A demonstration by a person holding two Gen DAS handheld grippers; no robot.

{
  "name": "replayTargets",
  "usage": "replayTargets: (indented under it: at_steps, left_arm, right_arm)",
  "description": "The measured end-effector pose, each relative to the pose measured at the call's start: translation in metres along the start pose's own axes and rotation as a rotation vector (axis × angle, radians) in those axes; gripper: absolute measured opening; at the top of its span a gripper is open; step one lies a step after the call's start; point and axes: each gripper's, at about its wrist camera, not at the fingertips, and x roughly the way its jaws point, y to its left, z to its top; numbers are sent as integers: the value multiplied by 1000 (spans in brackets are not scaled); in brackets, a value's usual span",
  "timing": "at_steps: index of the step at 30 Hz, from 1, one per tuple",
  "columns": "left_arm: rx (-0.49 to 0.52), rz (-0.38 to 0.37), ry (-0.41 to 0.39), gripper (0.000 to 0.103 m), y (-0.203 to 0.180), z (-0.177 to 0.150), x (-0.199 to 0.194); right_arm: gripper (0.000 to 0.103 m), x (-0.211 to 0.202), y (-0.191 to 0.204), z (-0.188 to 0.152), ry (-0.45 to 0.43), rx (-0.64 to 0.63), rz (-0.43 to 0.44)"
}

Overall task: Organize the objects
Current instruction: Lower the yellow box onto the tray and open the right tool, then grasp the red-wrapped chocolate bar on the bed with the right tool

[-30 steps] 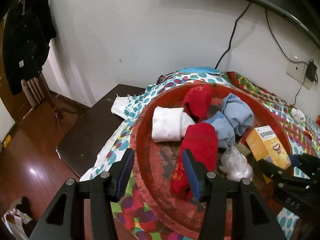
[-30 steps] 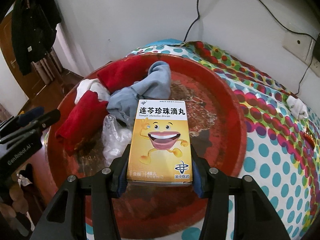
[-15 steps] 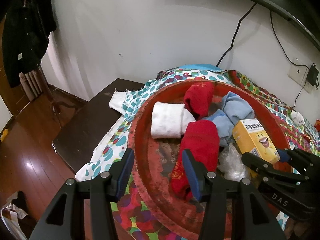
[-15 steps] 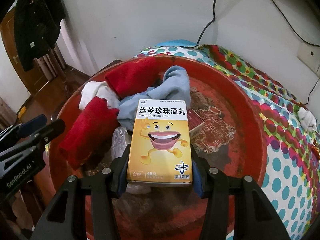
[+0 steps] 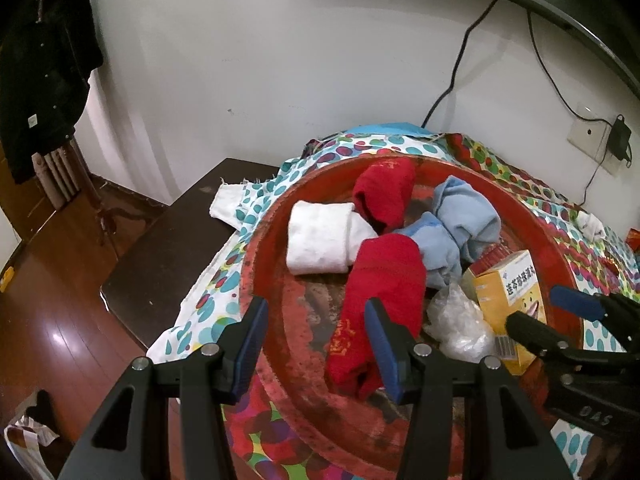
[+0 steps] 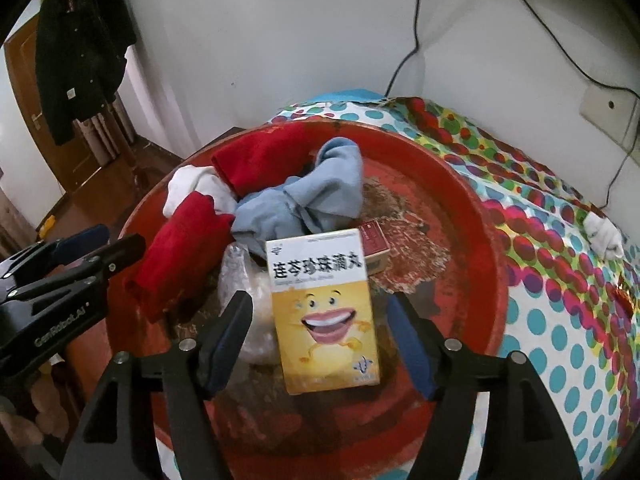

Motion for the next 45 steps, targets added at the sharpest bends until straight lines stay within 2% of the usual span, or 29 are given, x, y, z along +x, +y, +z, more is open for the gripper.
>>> replayTargets:
  at_steps: [1,2,7,13,18,25,29,32,38,39,40,42,45]
  left_arm:
    - [3,2,-1,51,-1,0,0]
    - [7,2,-2,51,-2,0,-1]
    - [30,7,-6,51,-8,-1,-1]
    - [58,19,-8,51,-17,-4,-2]
    - [94,18,-2,51,-30,-8,-2]
    - [168,-2,4,51,-52,-14,-1]
    - [213,-11,7,51,-63,-16,-2]
    - [250,13,8,51,-71,-14,-6]
    - [208,-61,32,51,-87,2,-17]
    - [213,-77,28,51,-96,7,-21]
    - [223,-84,24,51,-103,11,-22]
    - [262,-102,9,51,-127,21,-24]
    - [323,-141,17,51,-174,35,-19]
  right_arm:
    - [68,14,22,14,0,2,-1]
    - [68,16,26,14,-4,5,-3]
    - [68,9,11,6,-25,17,-18]
    - [73,-11,-48,-15,-37,63,-96]
    - [73,-28,-127,-43,-29,181,-184]
    - [73,-17,-218,-44,-50,251,-270]
    - [73,7,-265,-26,-28,218,-265]
    - [73,24,-283,-12,-12,177,-237]
    - [73,64,-300,13,46,78,-155]
    - [71,68,-299,14,55,67,-149]
    - [65,71,-299,13,57,57,-148]
    - [61,69,-295,11,44,26,-137]
    - [44,65,-291,6,32,24,-129]
